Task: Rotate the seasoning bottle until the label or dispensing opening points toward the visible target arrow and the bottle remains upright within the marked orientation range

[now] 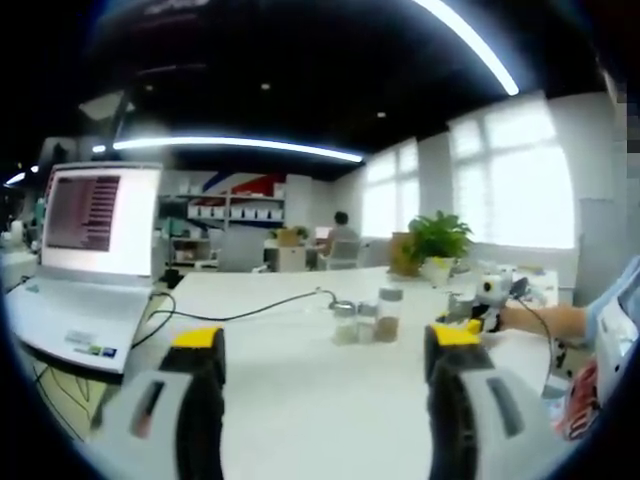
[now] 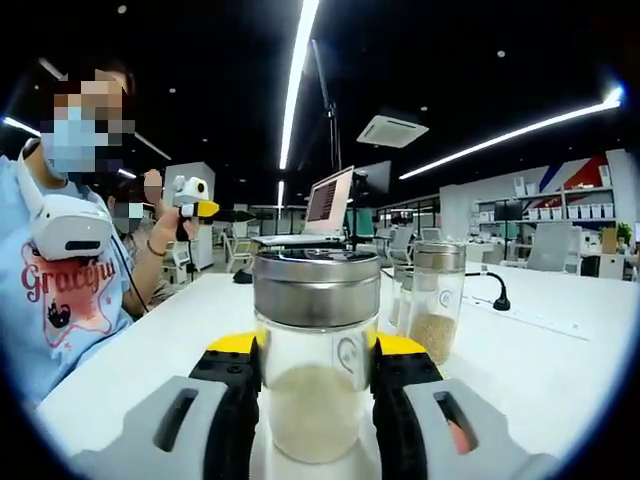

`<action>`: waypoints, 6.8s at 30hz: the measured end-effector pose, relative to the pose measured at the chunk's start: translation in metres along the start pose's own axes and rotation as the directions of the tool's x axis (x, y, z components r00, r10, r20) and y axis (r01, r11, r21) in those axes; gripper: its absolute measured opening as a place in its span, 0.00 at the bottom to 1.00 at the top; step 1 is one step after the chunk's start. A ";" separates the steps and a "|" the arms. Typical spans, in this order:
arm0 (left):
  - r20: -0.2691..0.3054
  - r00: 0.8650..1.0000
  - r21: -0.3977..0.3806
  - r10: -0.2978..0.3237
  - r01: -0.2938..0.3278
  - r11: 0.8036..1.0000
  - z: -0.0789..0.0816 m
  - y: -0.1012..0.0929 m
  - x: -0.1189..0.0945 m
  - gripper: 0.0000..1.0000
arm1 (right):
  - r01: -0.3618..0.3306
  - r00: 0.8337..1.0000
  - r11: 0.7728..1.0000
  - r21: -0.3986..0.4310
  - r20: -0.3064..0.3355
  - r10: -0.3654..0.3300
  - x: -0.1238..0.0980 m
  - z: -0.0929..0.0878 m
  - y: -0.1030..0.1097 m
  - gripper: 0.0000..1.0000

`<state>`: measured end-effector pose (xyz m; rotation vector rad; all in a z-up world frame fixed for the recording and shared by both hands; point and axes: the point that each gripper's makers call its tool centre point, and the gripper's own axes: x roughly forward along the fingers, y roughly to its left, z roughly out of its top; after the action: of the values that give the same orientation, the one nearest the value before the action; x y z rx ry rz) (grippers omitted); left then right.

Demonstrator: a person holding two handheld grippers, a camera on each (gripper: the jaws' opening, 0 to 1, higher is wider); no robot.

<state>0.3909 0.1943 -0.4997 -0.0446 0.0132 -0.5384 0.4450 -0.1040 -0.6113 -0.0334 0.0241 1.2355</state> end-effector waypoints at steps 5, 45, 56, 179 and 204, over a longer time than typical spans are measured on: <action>-0.003 1.000 -0.004 -0.005 0.005 1.000 -0.001 -0.001 0.000 0.86 | -0.023 1.000 0.997 0.076 0.009 0.022 -0.005 -0.003 0.004 0.52; -0.001 0.997 -0.038 -0.078 0.077 0.996 -0.002 -0.016 0.006 0.82 | -0.321 0.947 0.947 0.002 -0.005 0.321 -0.006 -0.004 0.015 0.42; -0.010 0.998 -0.048 -0.063 0.062 0.997 -0.006 -0.013 0.007 0.80 | -0.102 0.994 0.995 0.008 -0.033 0.102 -0.010 -0.006 0.006 0.42; 0.037 0.998 0.044 -0.046 0.044 0.998 0.010 -0.012 -0.007 0.98 | 0.158 0.982 0.987 0.019 -0.108 -0.155 -0.030 0.016 -0.013 0.41; 0.048 0.998 0.023 -0.041 0.040 0.999 0.013 -0.011 -0.012 0.98 | 0.833 0.554 0.554 0.015 -0.056 -0.831 -0.052 0.019 -0.021 0.41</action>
<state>0.3747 0.1913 -0.4866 -0.0362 -0.0414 -0.5777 0.4480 -0.1589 -0.5899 -0.0308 0.0623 0.2510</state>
